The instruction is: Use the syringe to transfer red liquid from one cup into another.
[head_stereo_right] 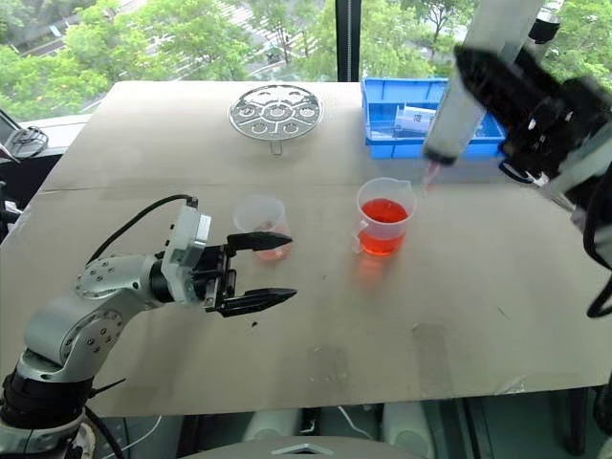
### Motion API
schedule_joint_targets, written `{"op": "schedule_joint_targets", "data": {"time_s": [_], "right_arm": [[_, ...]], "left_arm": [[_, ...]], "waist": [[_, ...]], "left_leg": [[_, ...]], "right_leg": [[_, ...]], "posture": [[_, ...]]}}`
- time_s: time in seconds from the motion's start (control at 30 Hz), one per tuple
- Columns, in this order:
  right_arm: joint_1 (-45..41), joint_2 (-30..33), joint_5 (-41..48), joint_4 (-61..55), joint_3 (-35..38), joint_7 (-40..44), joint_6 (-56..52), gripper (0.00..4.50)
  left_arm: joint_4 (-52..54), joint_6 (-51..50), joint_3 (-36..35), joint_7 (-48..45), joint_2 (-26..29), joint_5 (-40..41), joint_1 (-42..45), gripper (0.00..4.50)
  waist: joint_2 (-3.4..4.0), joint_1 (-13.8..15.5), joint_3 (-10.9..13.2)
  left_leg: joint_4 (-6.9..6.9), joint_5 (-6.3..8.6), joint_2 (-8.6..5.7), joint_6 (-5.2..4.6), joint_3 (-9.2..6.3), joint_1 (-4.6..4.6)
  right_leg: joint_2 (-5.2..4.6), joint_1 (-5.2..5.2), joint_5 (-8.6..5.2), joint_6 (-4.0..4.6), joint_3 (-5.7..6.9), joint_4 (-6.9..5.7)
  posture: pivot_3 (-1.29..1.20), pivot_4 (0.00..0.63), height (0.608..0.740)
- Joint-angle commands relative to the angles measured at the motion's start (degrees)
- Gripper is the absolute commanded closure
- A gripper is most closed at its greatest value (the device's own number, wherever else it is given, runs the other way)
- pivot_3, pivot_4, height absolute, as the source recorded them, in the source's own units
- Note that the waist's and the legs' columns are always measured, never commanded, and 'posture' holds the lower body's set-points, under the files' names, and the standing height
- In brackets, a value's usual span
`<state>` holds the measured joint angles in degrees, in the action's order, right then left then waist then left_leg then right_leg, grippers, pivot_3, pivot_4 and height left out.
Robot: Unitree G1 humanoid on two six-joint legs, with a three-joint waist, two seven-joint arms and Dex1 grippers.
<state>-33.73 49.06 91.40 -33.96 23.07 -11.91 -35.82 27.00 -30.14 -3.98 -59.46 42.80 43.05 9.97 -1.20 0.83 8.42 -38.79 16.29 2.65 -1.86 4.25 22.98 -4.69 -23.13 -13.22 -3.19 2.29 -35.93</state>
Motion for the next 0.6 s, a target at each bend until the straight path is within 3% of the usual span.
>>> {"op": "schedule_joint_targets", "data": {"time_s": [0.03,0.17,0.37,0.6], "right_arm": [[-4.36,-2.26,-10.29,1.93,-2.89,-1.07,3.69,2.98],[-3.68,-4.01,-27.94,1.58,-10.98,2.01,5.30,2.98],[-3.14,-12.92,-40.58,2.37,-16.77,3.91,8.09,2.98],[-0.65,-20.53,-48.62,3.37,-22.55,7.32,10.01,2.99]], "left_arm": [[0.44,-1.27,-1.82,1.88,-0.79,2.19,1.08,0.00],[0.98,-3.52,-3.41,4.63,-1.68,4.69,1.68,0.00],[0.94,-6.04,-5.23,9.59,-3.57,7.37,2.82,0.00],[-1.95,-8.76,-5.50,12.07,-4.18,8.78,7.63,0.00]], "waist": [[0.00,-0.03,0.00],[0.01,-0.12,0.00],[0.05,-0.08,0.03],[0.06,-0.02,0.03]], "left_leg": [[0.00,0.00,0.00,0.00,-0.01,0.00],[0.01,0.00,0.00,0.00,0.00,0.02],[0.01,0.00,0.00,0.01,0.00,0.04],[0.01,-0.01,-0.02,0.02,-0.02,0.04]], "right_leg": [[0.00,0.00,0.00,0.00,0.02,0.00],[-0.02,-0.03,0.00,0.00,0.00,0.00],[-0.02,-0.09,0.00,-0.01,-0.01,-0.10],[0.00,-0.11,0.00,0.00,0.01,-0.14]], "posture": [[0.00,0.150,0.740],[0.00,0.150,0.740],[0.00,0.150,0.740],[0.00,0.150,0.740]]}}
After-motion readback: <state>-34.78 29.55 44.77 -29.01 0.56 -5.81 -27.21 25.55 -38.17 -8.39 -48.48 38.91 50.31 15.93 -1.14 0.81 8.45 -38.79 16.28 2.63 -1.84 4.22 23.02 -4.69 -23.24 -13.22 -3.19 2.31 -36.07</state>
